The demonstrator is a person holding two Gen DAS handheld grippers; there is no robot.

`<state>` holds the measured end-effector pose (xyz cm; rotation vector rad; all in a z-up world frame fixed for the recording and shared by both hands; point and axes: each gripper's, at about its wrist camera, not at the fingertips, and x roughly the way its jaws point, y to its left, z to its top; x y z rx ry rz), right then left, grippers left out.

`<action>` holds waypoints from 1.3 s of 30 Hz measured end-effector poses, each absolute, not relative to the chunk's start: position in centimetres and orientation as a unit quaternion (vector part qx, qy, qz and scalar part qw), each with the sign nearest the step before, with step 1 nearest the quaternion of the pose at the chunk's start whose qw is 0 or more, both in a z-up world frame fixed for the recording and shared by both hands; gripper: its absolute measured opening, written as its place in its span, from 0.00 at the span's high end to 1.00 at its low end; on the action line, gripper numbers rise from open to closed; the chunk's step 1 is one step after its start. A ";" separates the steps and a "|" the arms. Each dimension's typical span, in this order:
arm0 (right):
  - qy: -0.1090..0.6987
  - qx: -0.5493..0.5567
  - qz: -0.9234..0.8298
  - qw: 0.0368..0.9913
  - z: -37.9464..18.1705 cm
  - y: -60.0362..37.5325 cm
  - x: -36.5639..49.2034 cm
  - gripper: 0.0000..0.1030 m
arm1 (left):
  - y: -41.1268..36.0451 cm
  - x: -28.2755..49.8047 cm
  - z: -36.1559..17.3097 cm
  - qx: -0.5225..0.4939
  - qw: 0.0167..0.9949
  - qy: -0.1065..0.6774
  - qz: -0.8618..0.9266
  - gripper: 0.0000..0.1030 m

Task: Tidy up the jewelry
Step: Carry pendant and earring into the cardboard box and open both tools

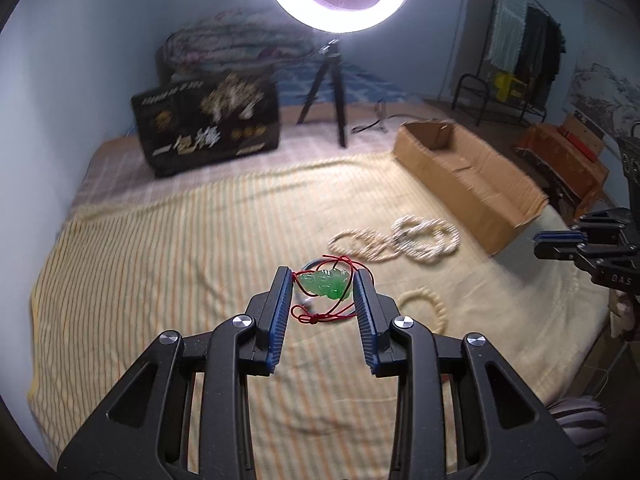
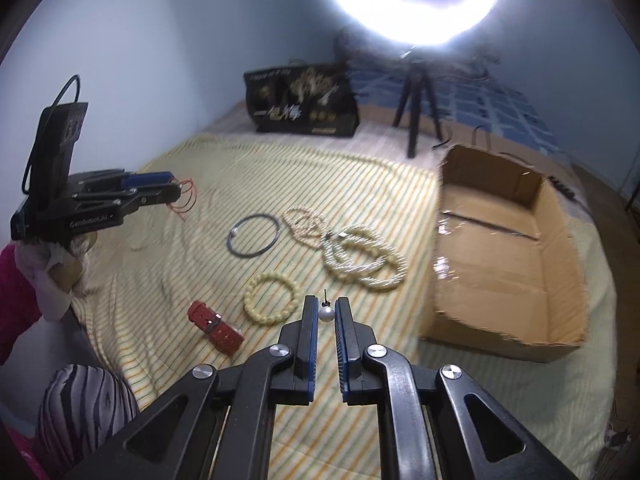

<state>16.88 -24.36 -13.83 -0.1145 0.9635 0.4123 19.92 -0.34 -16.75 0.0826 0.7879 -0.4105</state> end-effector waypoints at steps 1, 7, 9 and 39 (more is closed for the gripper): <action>0.456 -0.052 0.193 0.867 -13.5 -24.9 16.8 0.94 | -0.9 19.8 -16.2 0.040 0.903 0.376 -0.205 0.70; 0.441 -0.038 0.159 0.883 -11.4 -28.6 16.8 0.94 | -5.0 19.5 -14.1 0.039 0.903 0.354 -0.242 0.70; 0.437 -0.032 0.147 0.887 -11.1 -29.8 17.1 0.94 | -6.5 19.7 -13.7 0.040 0.901 0.350 -0.254 0.70; 0.453 -0.007 0.070 0.889 -15.5 -38.9 25.9 0.94 | -24.7 24.5 -18.1 0.069 0.862 0.382 -0.325 0.70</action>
